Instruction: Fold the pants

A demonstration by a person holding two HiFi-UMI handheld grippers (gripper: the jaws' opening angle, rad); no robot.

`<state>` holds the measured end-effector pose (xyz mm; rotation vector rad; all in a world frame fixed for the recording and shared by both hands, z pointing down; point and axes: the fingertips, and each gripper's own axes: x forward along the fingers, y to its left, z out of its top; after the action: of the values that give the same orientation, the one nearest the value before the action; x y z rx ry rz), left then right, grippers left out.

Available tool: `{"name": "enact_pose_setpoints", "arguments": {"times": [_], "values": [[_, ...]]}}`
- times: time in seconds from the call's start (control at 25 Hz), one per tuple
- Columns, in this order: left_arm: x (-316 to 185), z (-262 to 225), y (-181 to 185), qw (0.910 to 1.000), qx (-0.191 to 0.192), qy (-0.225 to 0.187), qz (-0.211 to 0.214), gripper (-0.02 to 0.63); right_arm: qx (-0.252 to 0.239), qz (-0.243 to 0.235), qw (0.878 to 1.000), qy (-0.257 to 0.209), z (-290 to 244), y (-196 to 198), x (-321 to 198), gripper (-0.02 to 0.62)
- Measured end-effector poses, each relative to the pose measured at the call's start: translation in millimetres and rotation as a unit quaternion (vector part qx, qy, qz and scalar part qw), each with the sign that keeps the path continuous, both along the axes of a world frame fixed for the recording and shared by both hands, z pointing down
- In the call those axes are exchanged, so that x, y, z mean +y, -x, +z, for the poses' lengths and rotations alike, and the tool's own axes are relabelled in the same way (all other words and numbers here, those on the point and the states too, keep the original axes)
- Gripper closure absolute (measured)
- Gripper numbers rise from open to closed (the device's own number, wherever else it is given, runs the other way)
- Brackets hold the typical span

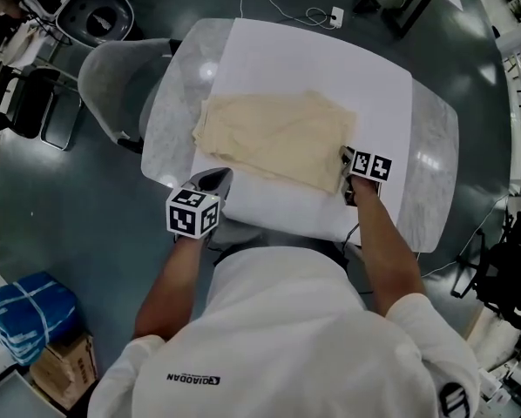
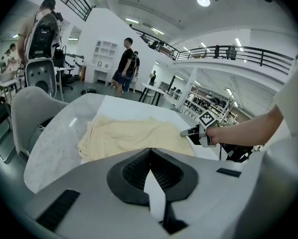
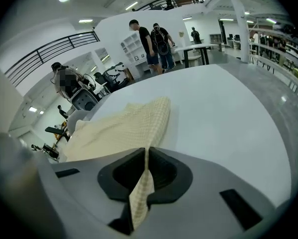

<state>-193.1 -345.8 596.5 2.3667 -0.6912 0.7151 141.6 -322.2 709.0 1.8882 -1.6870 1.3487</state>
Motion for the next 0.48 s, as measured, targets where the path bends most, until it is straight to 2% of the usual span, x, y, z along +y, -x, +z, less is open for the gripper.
{"name": "enact_pose_setpoints", "arguments": {"times": [0.24,0.48], "values": [[-4,-4,8,1.0000,0.008,-0.005,0.002,0.580,0.044,-0.044,0.998,-0.014,-46,29,-15,0.554],[-10,-3,23,0.9999,0.014,-0.006,-0.001,0.580,0.030,-0.083,0.995,-0.048,-97,85,-47,0.555]]}}
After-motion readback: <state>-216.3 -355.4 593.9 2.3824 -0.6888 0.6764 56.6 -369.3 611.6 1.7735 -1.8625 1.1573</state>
